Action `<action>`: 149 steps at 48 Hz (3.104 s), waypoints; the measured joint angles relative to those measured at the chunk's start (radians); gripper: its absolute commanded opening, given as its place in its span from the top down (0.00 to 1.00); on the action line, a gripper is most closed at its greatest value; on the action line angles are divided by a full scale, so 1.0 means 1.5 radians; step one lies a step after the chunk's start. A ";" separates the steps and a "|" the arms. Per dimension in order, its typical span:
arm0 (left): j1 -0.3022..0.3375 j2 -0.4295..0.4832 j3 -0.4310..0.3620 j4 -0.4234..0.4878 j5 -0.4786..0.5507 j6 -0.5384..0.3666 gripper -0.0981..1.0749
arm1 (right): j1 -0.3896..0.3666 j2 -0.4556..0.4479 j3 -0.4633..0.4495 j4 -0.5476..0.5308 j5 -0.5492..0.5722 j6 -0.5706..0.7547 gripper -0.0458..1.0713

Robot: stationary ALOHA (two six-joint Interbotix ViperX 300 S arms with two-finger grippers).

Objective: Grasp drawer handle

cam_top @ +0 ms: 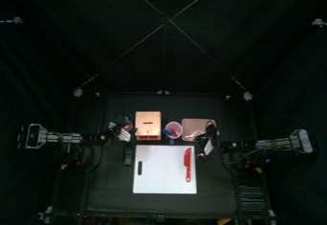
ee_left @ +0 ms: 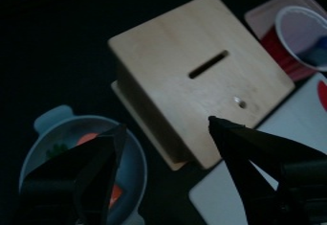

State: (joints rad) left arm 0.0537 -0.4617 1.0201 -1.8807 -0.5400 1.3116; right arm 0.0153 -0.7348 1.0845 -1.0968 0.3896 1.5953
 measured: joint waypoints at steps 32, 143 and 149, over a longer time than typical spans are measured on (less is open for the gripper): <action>-0.121 -0.009 -0.024 0.362 0.077 -0.126 0.07 | -0.019 -0.011 -0.042 -0.143 -0.118 0.001 0.40; -0.078 0.037 -0.029 0.668 0.108 -0.282 0.42 | 0.018 0.194 -0.154 -0.157 -0.161 0.000 0.40; -0.063 0.044 -0.019 0.739 0.097 -0.291 0.42 | 0.021 0.207 -0.157 -0.152 -0.161 0.001 0.40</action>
State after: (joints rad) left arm -0.0414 -0.3958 0.9910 -0.7716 -0.3942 0.8744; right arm 0.0476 -0.4249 0.8483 -1.3254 0.1488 1.5969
